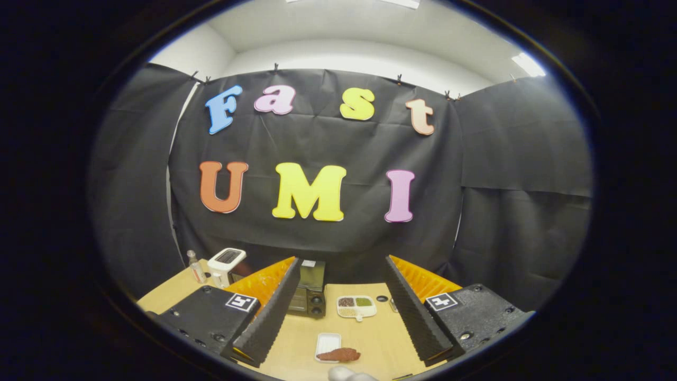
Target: Open the toaster oven, put the food inside, and close the toaster oven door.
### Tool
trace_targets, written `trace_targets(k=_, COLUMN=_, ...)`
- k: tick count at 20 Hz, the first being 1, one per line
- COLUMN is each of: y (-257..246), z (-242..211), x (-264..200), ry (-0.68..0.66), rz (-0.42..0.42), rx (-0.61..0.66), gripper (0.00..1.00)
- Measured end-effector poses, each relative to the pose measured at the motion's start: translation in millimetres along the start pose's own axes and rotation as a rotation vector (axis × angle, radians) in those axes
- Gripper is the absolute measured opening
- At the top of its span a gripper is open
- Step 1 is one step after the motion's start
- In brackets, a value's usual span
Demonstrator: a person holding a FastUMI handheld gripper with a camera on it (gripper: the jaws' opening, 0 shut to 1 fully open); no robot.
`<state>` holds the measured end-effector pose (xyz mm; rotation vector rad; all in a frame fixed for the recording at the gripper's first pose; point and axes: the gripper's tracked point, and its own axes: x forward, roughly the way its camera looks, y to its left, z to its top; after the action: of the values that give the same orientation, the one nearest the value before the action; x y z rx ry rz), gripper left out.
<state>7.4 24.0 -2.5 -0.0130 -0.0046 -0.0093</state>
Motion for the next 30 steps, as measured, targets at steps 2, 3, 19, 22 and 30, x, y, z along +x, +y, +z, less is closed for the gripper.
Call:
trace_targets(k=2, y=5.7, z=-2.4, x=5.1, ry=0.004, rz=0.000, rx=0.005, gripper=1.00)
trace_targets(k=3, y=9.6, z=-4.8, x=8.5, ry=0.005, rz=0.000, rx=0.007, gripper=1.00)
trace_targets(k=19, y=180.7, z=-137.9, x=198.1, ry=0.200, rz=0.090, rx=0.071, gripper=1.00)
trace_targets(k=22, y=200.1, z=-164.9, x=239.0, ry=0.235, rz=0.085, rx=0.066, gripper=1.00)
trace_targets(k=30, y=229.6, z=-226.6, x=290.9, ry=0.352, rz=0.092, rx=0.093, gripper=1.00)
